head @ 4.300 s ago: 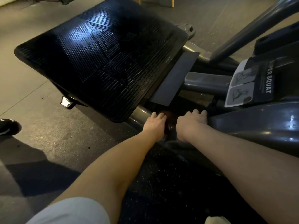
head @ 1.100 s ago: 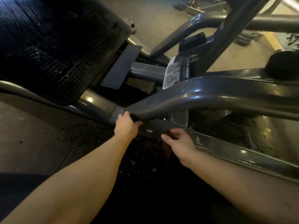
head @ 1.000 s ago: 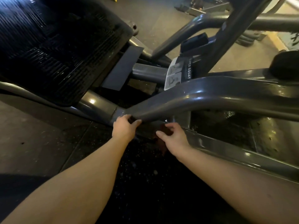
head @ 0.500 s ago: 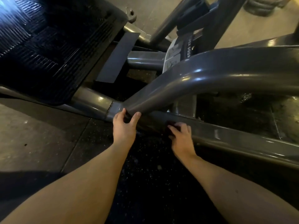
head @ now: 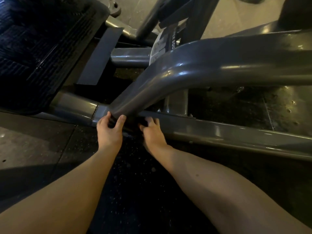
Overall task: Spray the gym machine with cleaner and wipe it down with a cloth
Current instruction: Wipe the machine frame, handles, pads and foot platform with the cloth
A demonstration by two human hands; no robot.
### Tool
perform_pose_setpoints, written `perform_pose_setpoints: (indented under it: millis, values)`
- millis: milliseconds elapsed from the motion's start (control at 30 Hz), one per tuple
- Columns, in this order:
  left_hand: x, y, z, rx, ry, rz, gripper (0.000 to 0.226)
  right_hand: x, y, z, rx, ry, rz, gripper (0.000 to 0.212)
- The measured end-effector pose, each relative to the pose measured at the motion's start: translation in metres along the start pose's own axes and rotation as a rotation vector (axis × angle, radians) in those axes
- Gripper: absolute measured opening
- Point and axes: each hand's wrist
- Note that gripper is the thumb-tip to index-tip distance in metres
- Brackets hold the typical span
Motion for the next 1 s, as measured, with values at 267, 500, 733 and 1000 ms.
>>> perform_pose_setpoints:
  millis: [267, 500, 733, 1000]
  values:
    - [-0.017, 0.002, -0.018, -0.051, -0.027, 0.004, 0.076, -0.071, -0.048, -0.1, -0.146, 0.253, 0.036, 0.055]
    - [-0.02, 0.001, -0.032, -0.052, -0.229, 0.087, 0.084, -0.069, -0.096, -0.089, 0.39, 0.449, 0.081, 0.031]
    - [-0.057, 0.02, -0.06, 0.094, -0.343, 0.528, 0.05, -0.096, -0.103, -0.067, 0.915, 0.47, 0.119, 0.016]
    - [-0.12, 0.027, -0.051, -0.152, -0.428, 0.681, 0.028, -0.132, -0.1, -0.052, 1.156, 0.476, 0.243, 0.017]
Point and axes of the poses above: each hand's wrist, its own x-axis towards the middle knuckle, its own y-axis out of the palm, z = x × y, and after that the axes turned 4 degrees about -x, right-handed
